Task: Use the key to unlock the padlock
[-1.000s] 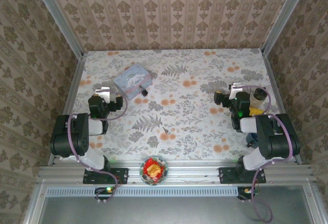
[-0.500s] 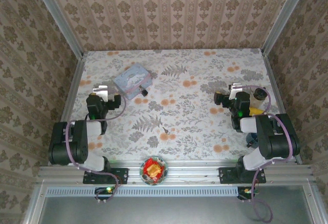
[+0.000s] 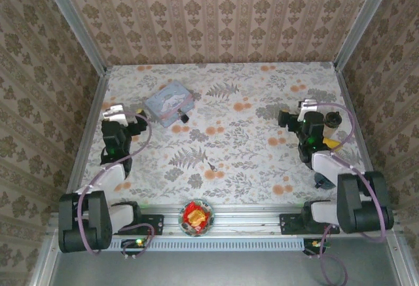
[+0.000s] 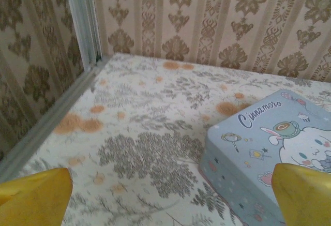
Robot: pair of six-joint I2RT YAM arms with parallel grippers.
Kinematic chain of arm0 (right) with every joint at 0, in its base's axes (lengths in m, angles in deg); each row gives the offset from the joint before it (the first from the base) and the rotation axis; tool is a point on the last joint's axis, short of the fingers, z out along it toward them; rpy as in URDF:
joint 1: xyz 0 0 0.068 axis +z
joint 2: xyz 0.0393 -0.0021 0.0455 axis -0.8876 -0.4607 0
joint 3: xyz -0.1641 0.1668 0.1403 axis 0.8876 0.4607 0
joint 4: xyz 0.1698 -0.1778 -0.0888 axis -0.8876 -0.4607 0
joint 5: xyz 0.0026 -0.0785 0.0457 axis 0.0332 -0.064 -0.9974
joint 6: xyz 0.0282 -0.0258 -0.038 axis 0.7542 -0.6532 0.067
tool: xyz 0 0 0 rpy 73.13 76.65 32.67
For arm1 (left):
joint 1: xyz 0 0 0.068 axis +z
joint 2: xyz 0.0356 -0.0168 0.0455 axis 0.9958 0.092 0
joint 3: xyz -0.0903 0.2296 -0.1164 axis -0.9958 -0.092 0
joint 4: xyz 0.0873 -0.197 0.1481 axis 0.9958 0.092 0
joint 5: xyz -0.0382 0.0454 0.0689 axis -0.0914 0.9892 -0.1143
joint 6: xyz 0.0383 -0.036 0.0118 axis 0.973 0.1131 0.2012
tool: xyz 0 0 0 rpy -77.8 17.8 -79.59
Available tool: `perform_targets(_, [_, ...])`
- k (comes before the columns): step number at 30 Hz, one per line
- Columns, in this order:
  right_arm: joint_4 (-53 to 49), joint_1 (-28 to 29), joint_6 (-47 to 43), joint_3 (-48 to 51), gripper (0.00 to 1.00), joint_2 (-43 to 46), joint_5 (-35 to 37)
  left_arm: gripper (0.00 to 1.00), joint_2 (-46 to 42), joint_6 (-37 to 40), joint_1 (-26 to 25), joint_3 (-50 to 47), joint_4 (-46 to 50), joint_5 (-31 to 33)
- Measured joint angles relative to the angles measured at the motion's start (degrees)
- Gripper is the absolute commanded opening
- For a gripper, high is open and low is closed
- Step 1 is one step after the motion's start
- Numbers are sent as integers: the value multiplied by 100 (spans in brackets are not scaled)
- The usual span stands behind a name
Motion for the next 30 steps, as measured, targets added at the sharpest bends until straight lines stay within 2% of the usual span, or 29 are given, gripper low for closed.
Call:
perform_targets(4, [-1110, 31, 391, -457, 100, 479, 216, 100, -190, -595, -59, 306, 813, -2])
perform_targets(6, [-1521, 136, 560, -614, 100, 649, 289, 100, -365, -817, -258, 339, 1193, 0])
perform_targets(9, [-2173, 614, 813, -772, 100, 831, 476, 100, -715, -1060, -835, 317, 1834, 105])
perform_targets(12, [-2914, 1508, 1071, -977, 99, 848, 833, 100, -1255, -1329, -1440, 92, 2312, 236])
perform_targets(15, [-3711, 2459, 1427, -1274, 92, 815, 1117, 100, -1775, -1652, -1690, -232, 2702, 358])
perform_targets(19, [-4516, 3582, 2037, -1716, 83, 540, 1344, 100, -2406, -2037, -1709, -581, 3202, 549])
perform_targets(22, [-4889, 4223, 2472, -2026, 76, 105, 1314, 100, -2684, -2144, -1709, -667, 3335, 664])
perform_targets(24, [-5062, 4524, 2743, -2247, 71, -278, 1141, 100, -2761, -2175, -1709, -675, 3342, 717])
perform_targets(26, [-5152, 4723, 2973, -2481, 61, -719, 861, 100, -2765, -2186, -1709, -680, 3331, 734])
perform_targets(30, [-5226, 4979, 3346, -2955, 49, -1631, 197, 100, -2645, -2208, -1696, -743, 3283, 721])
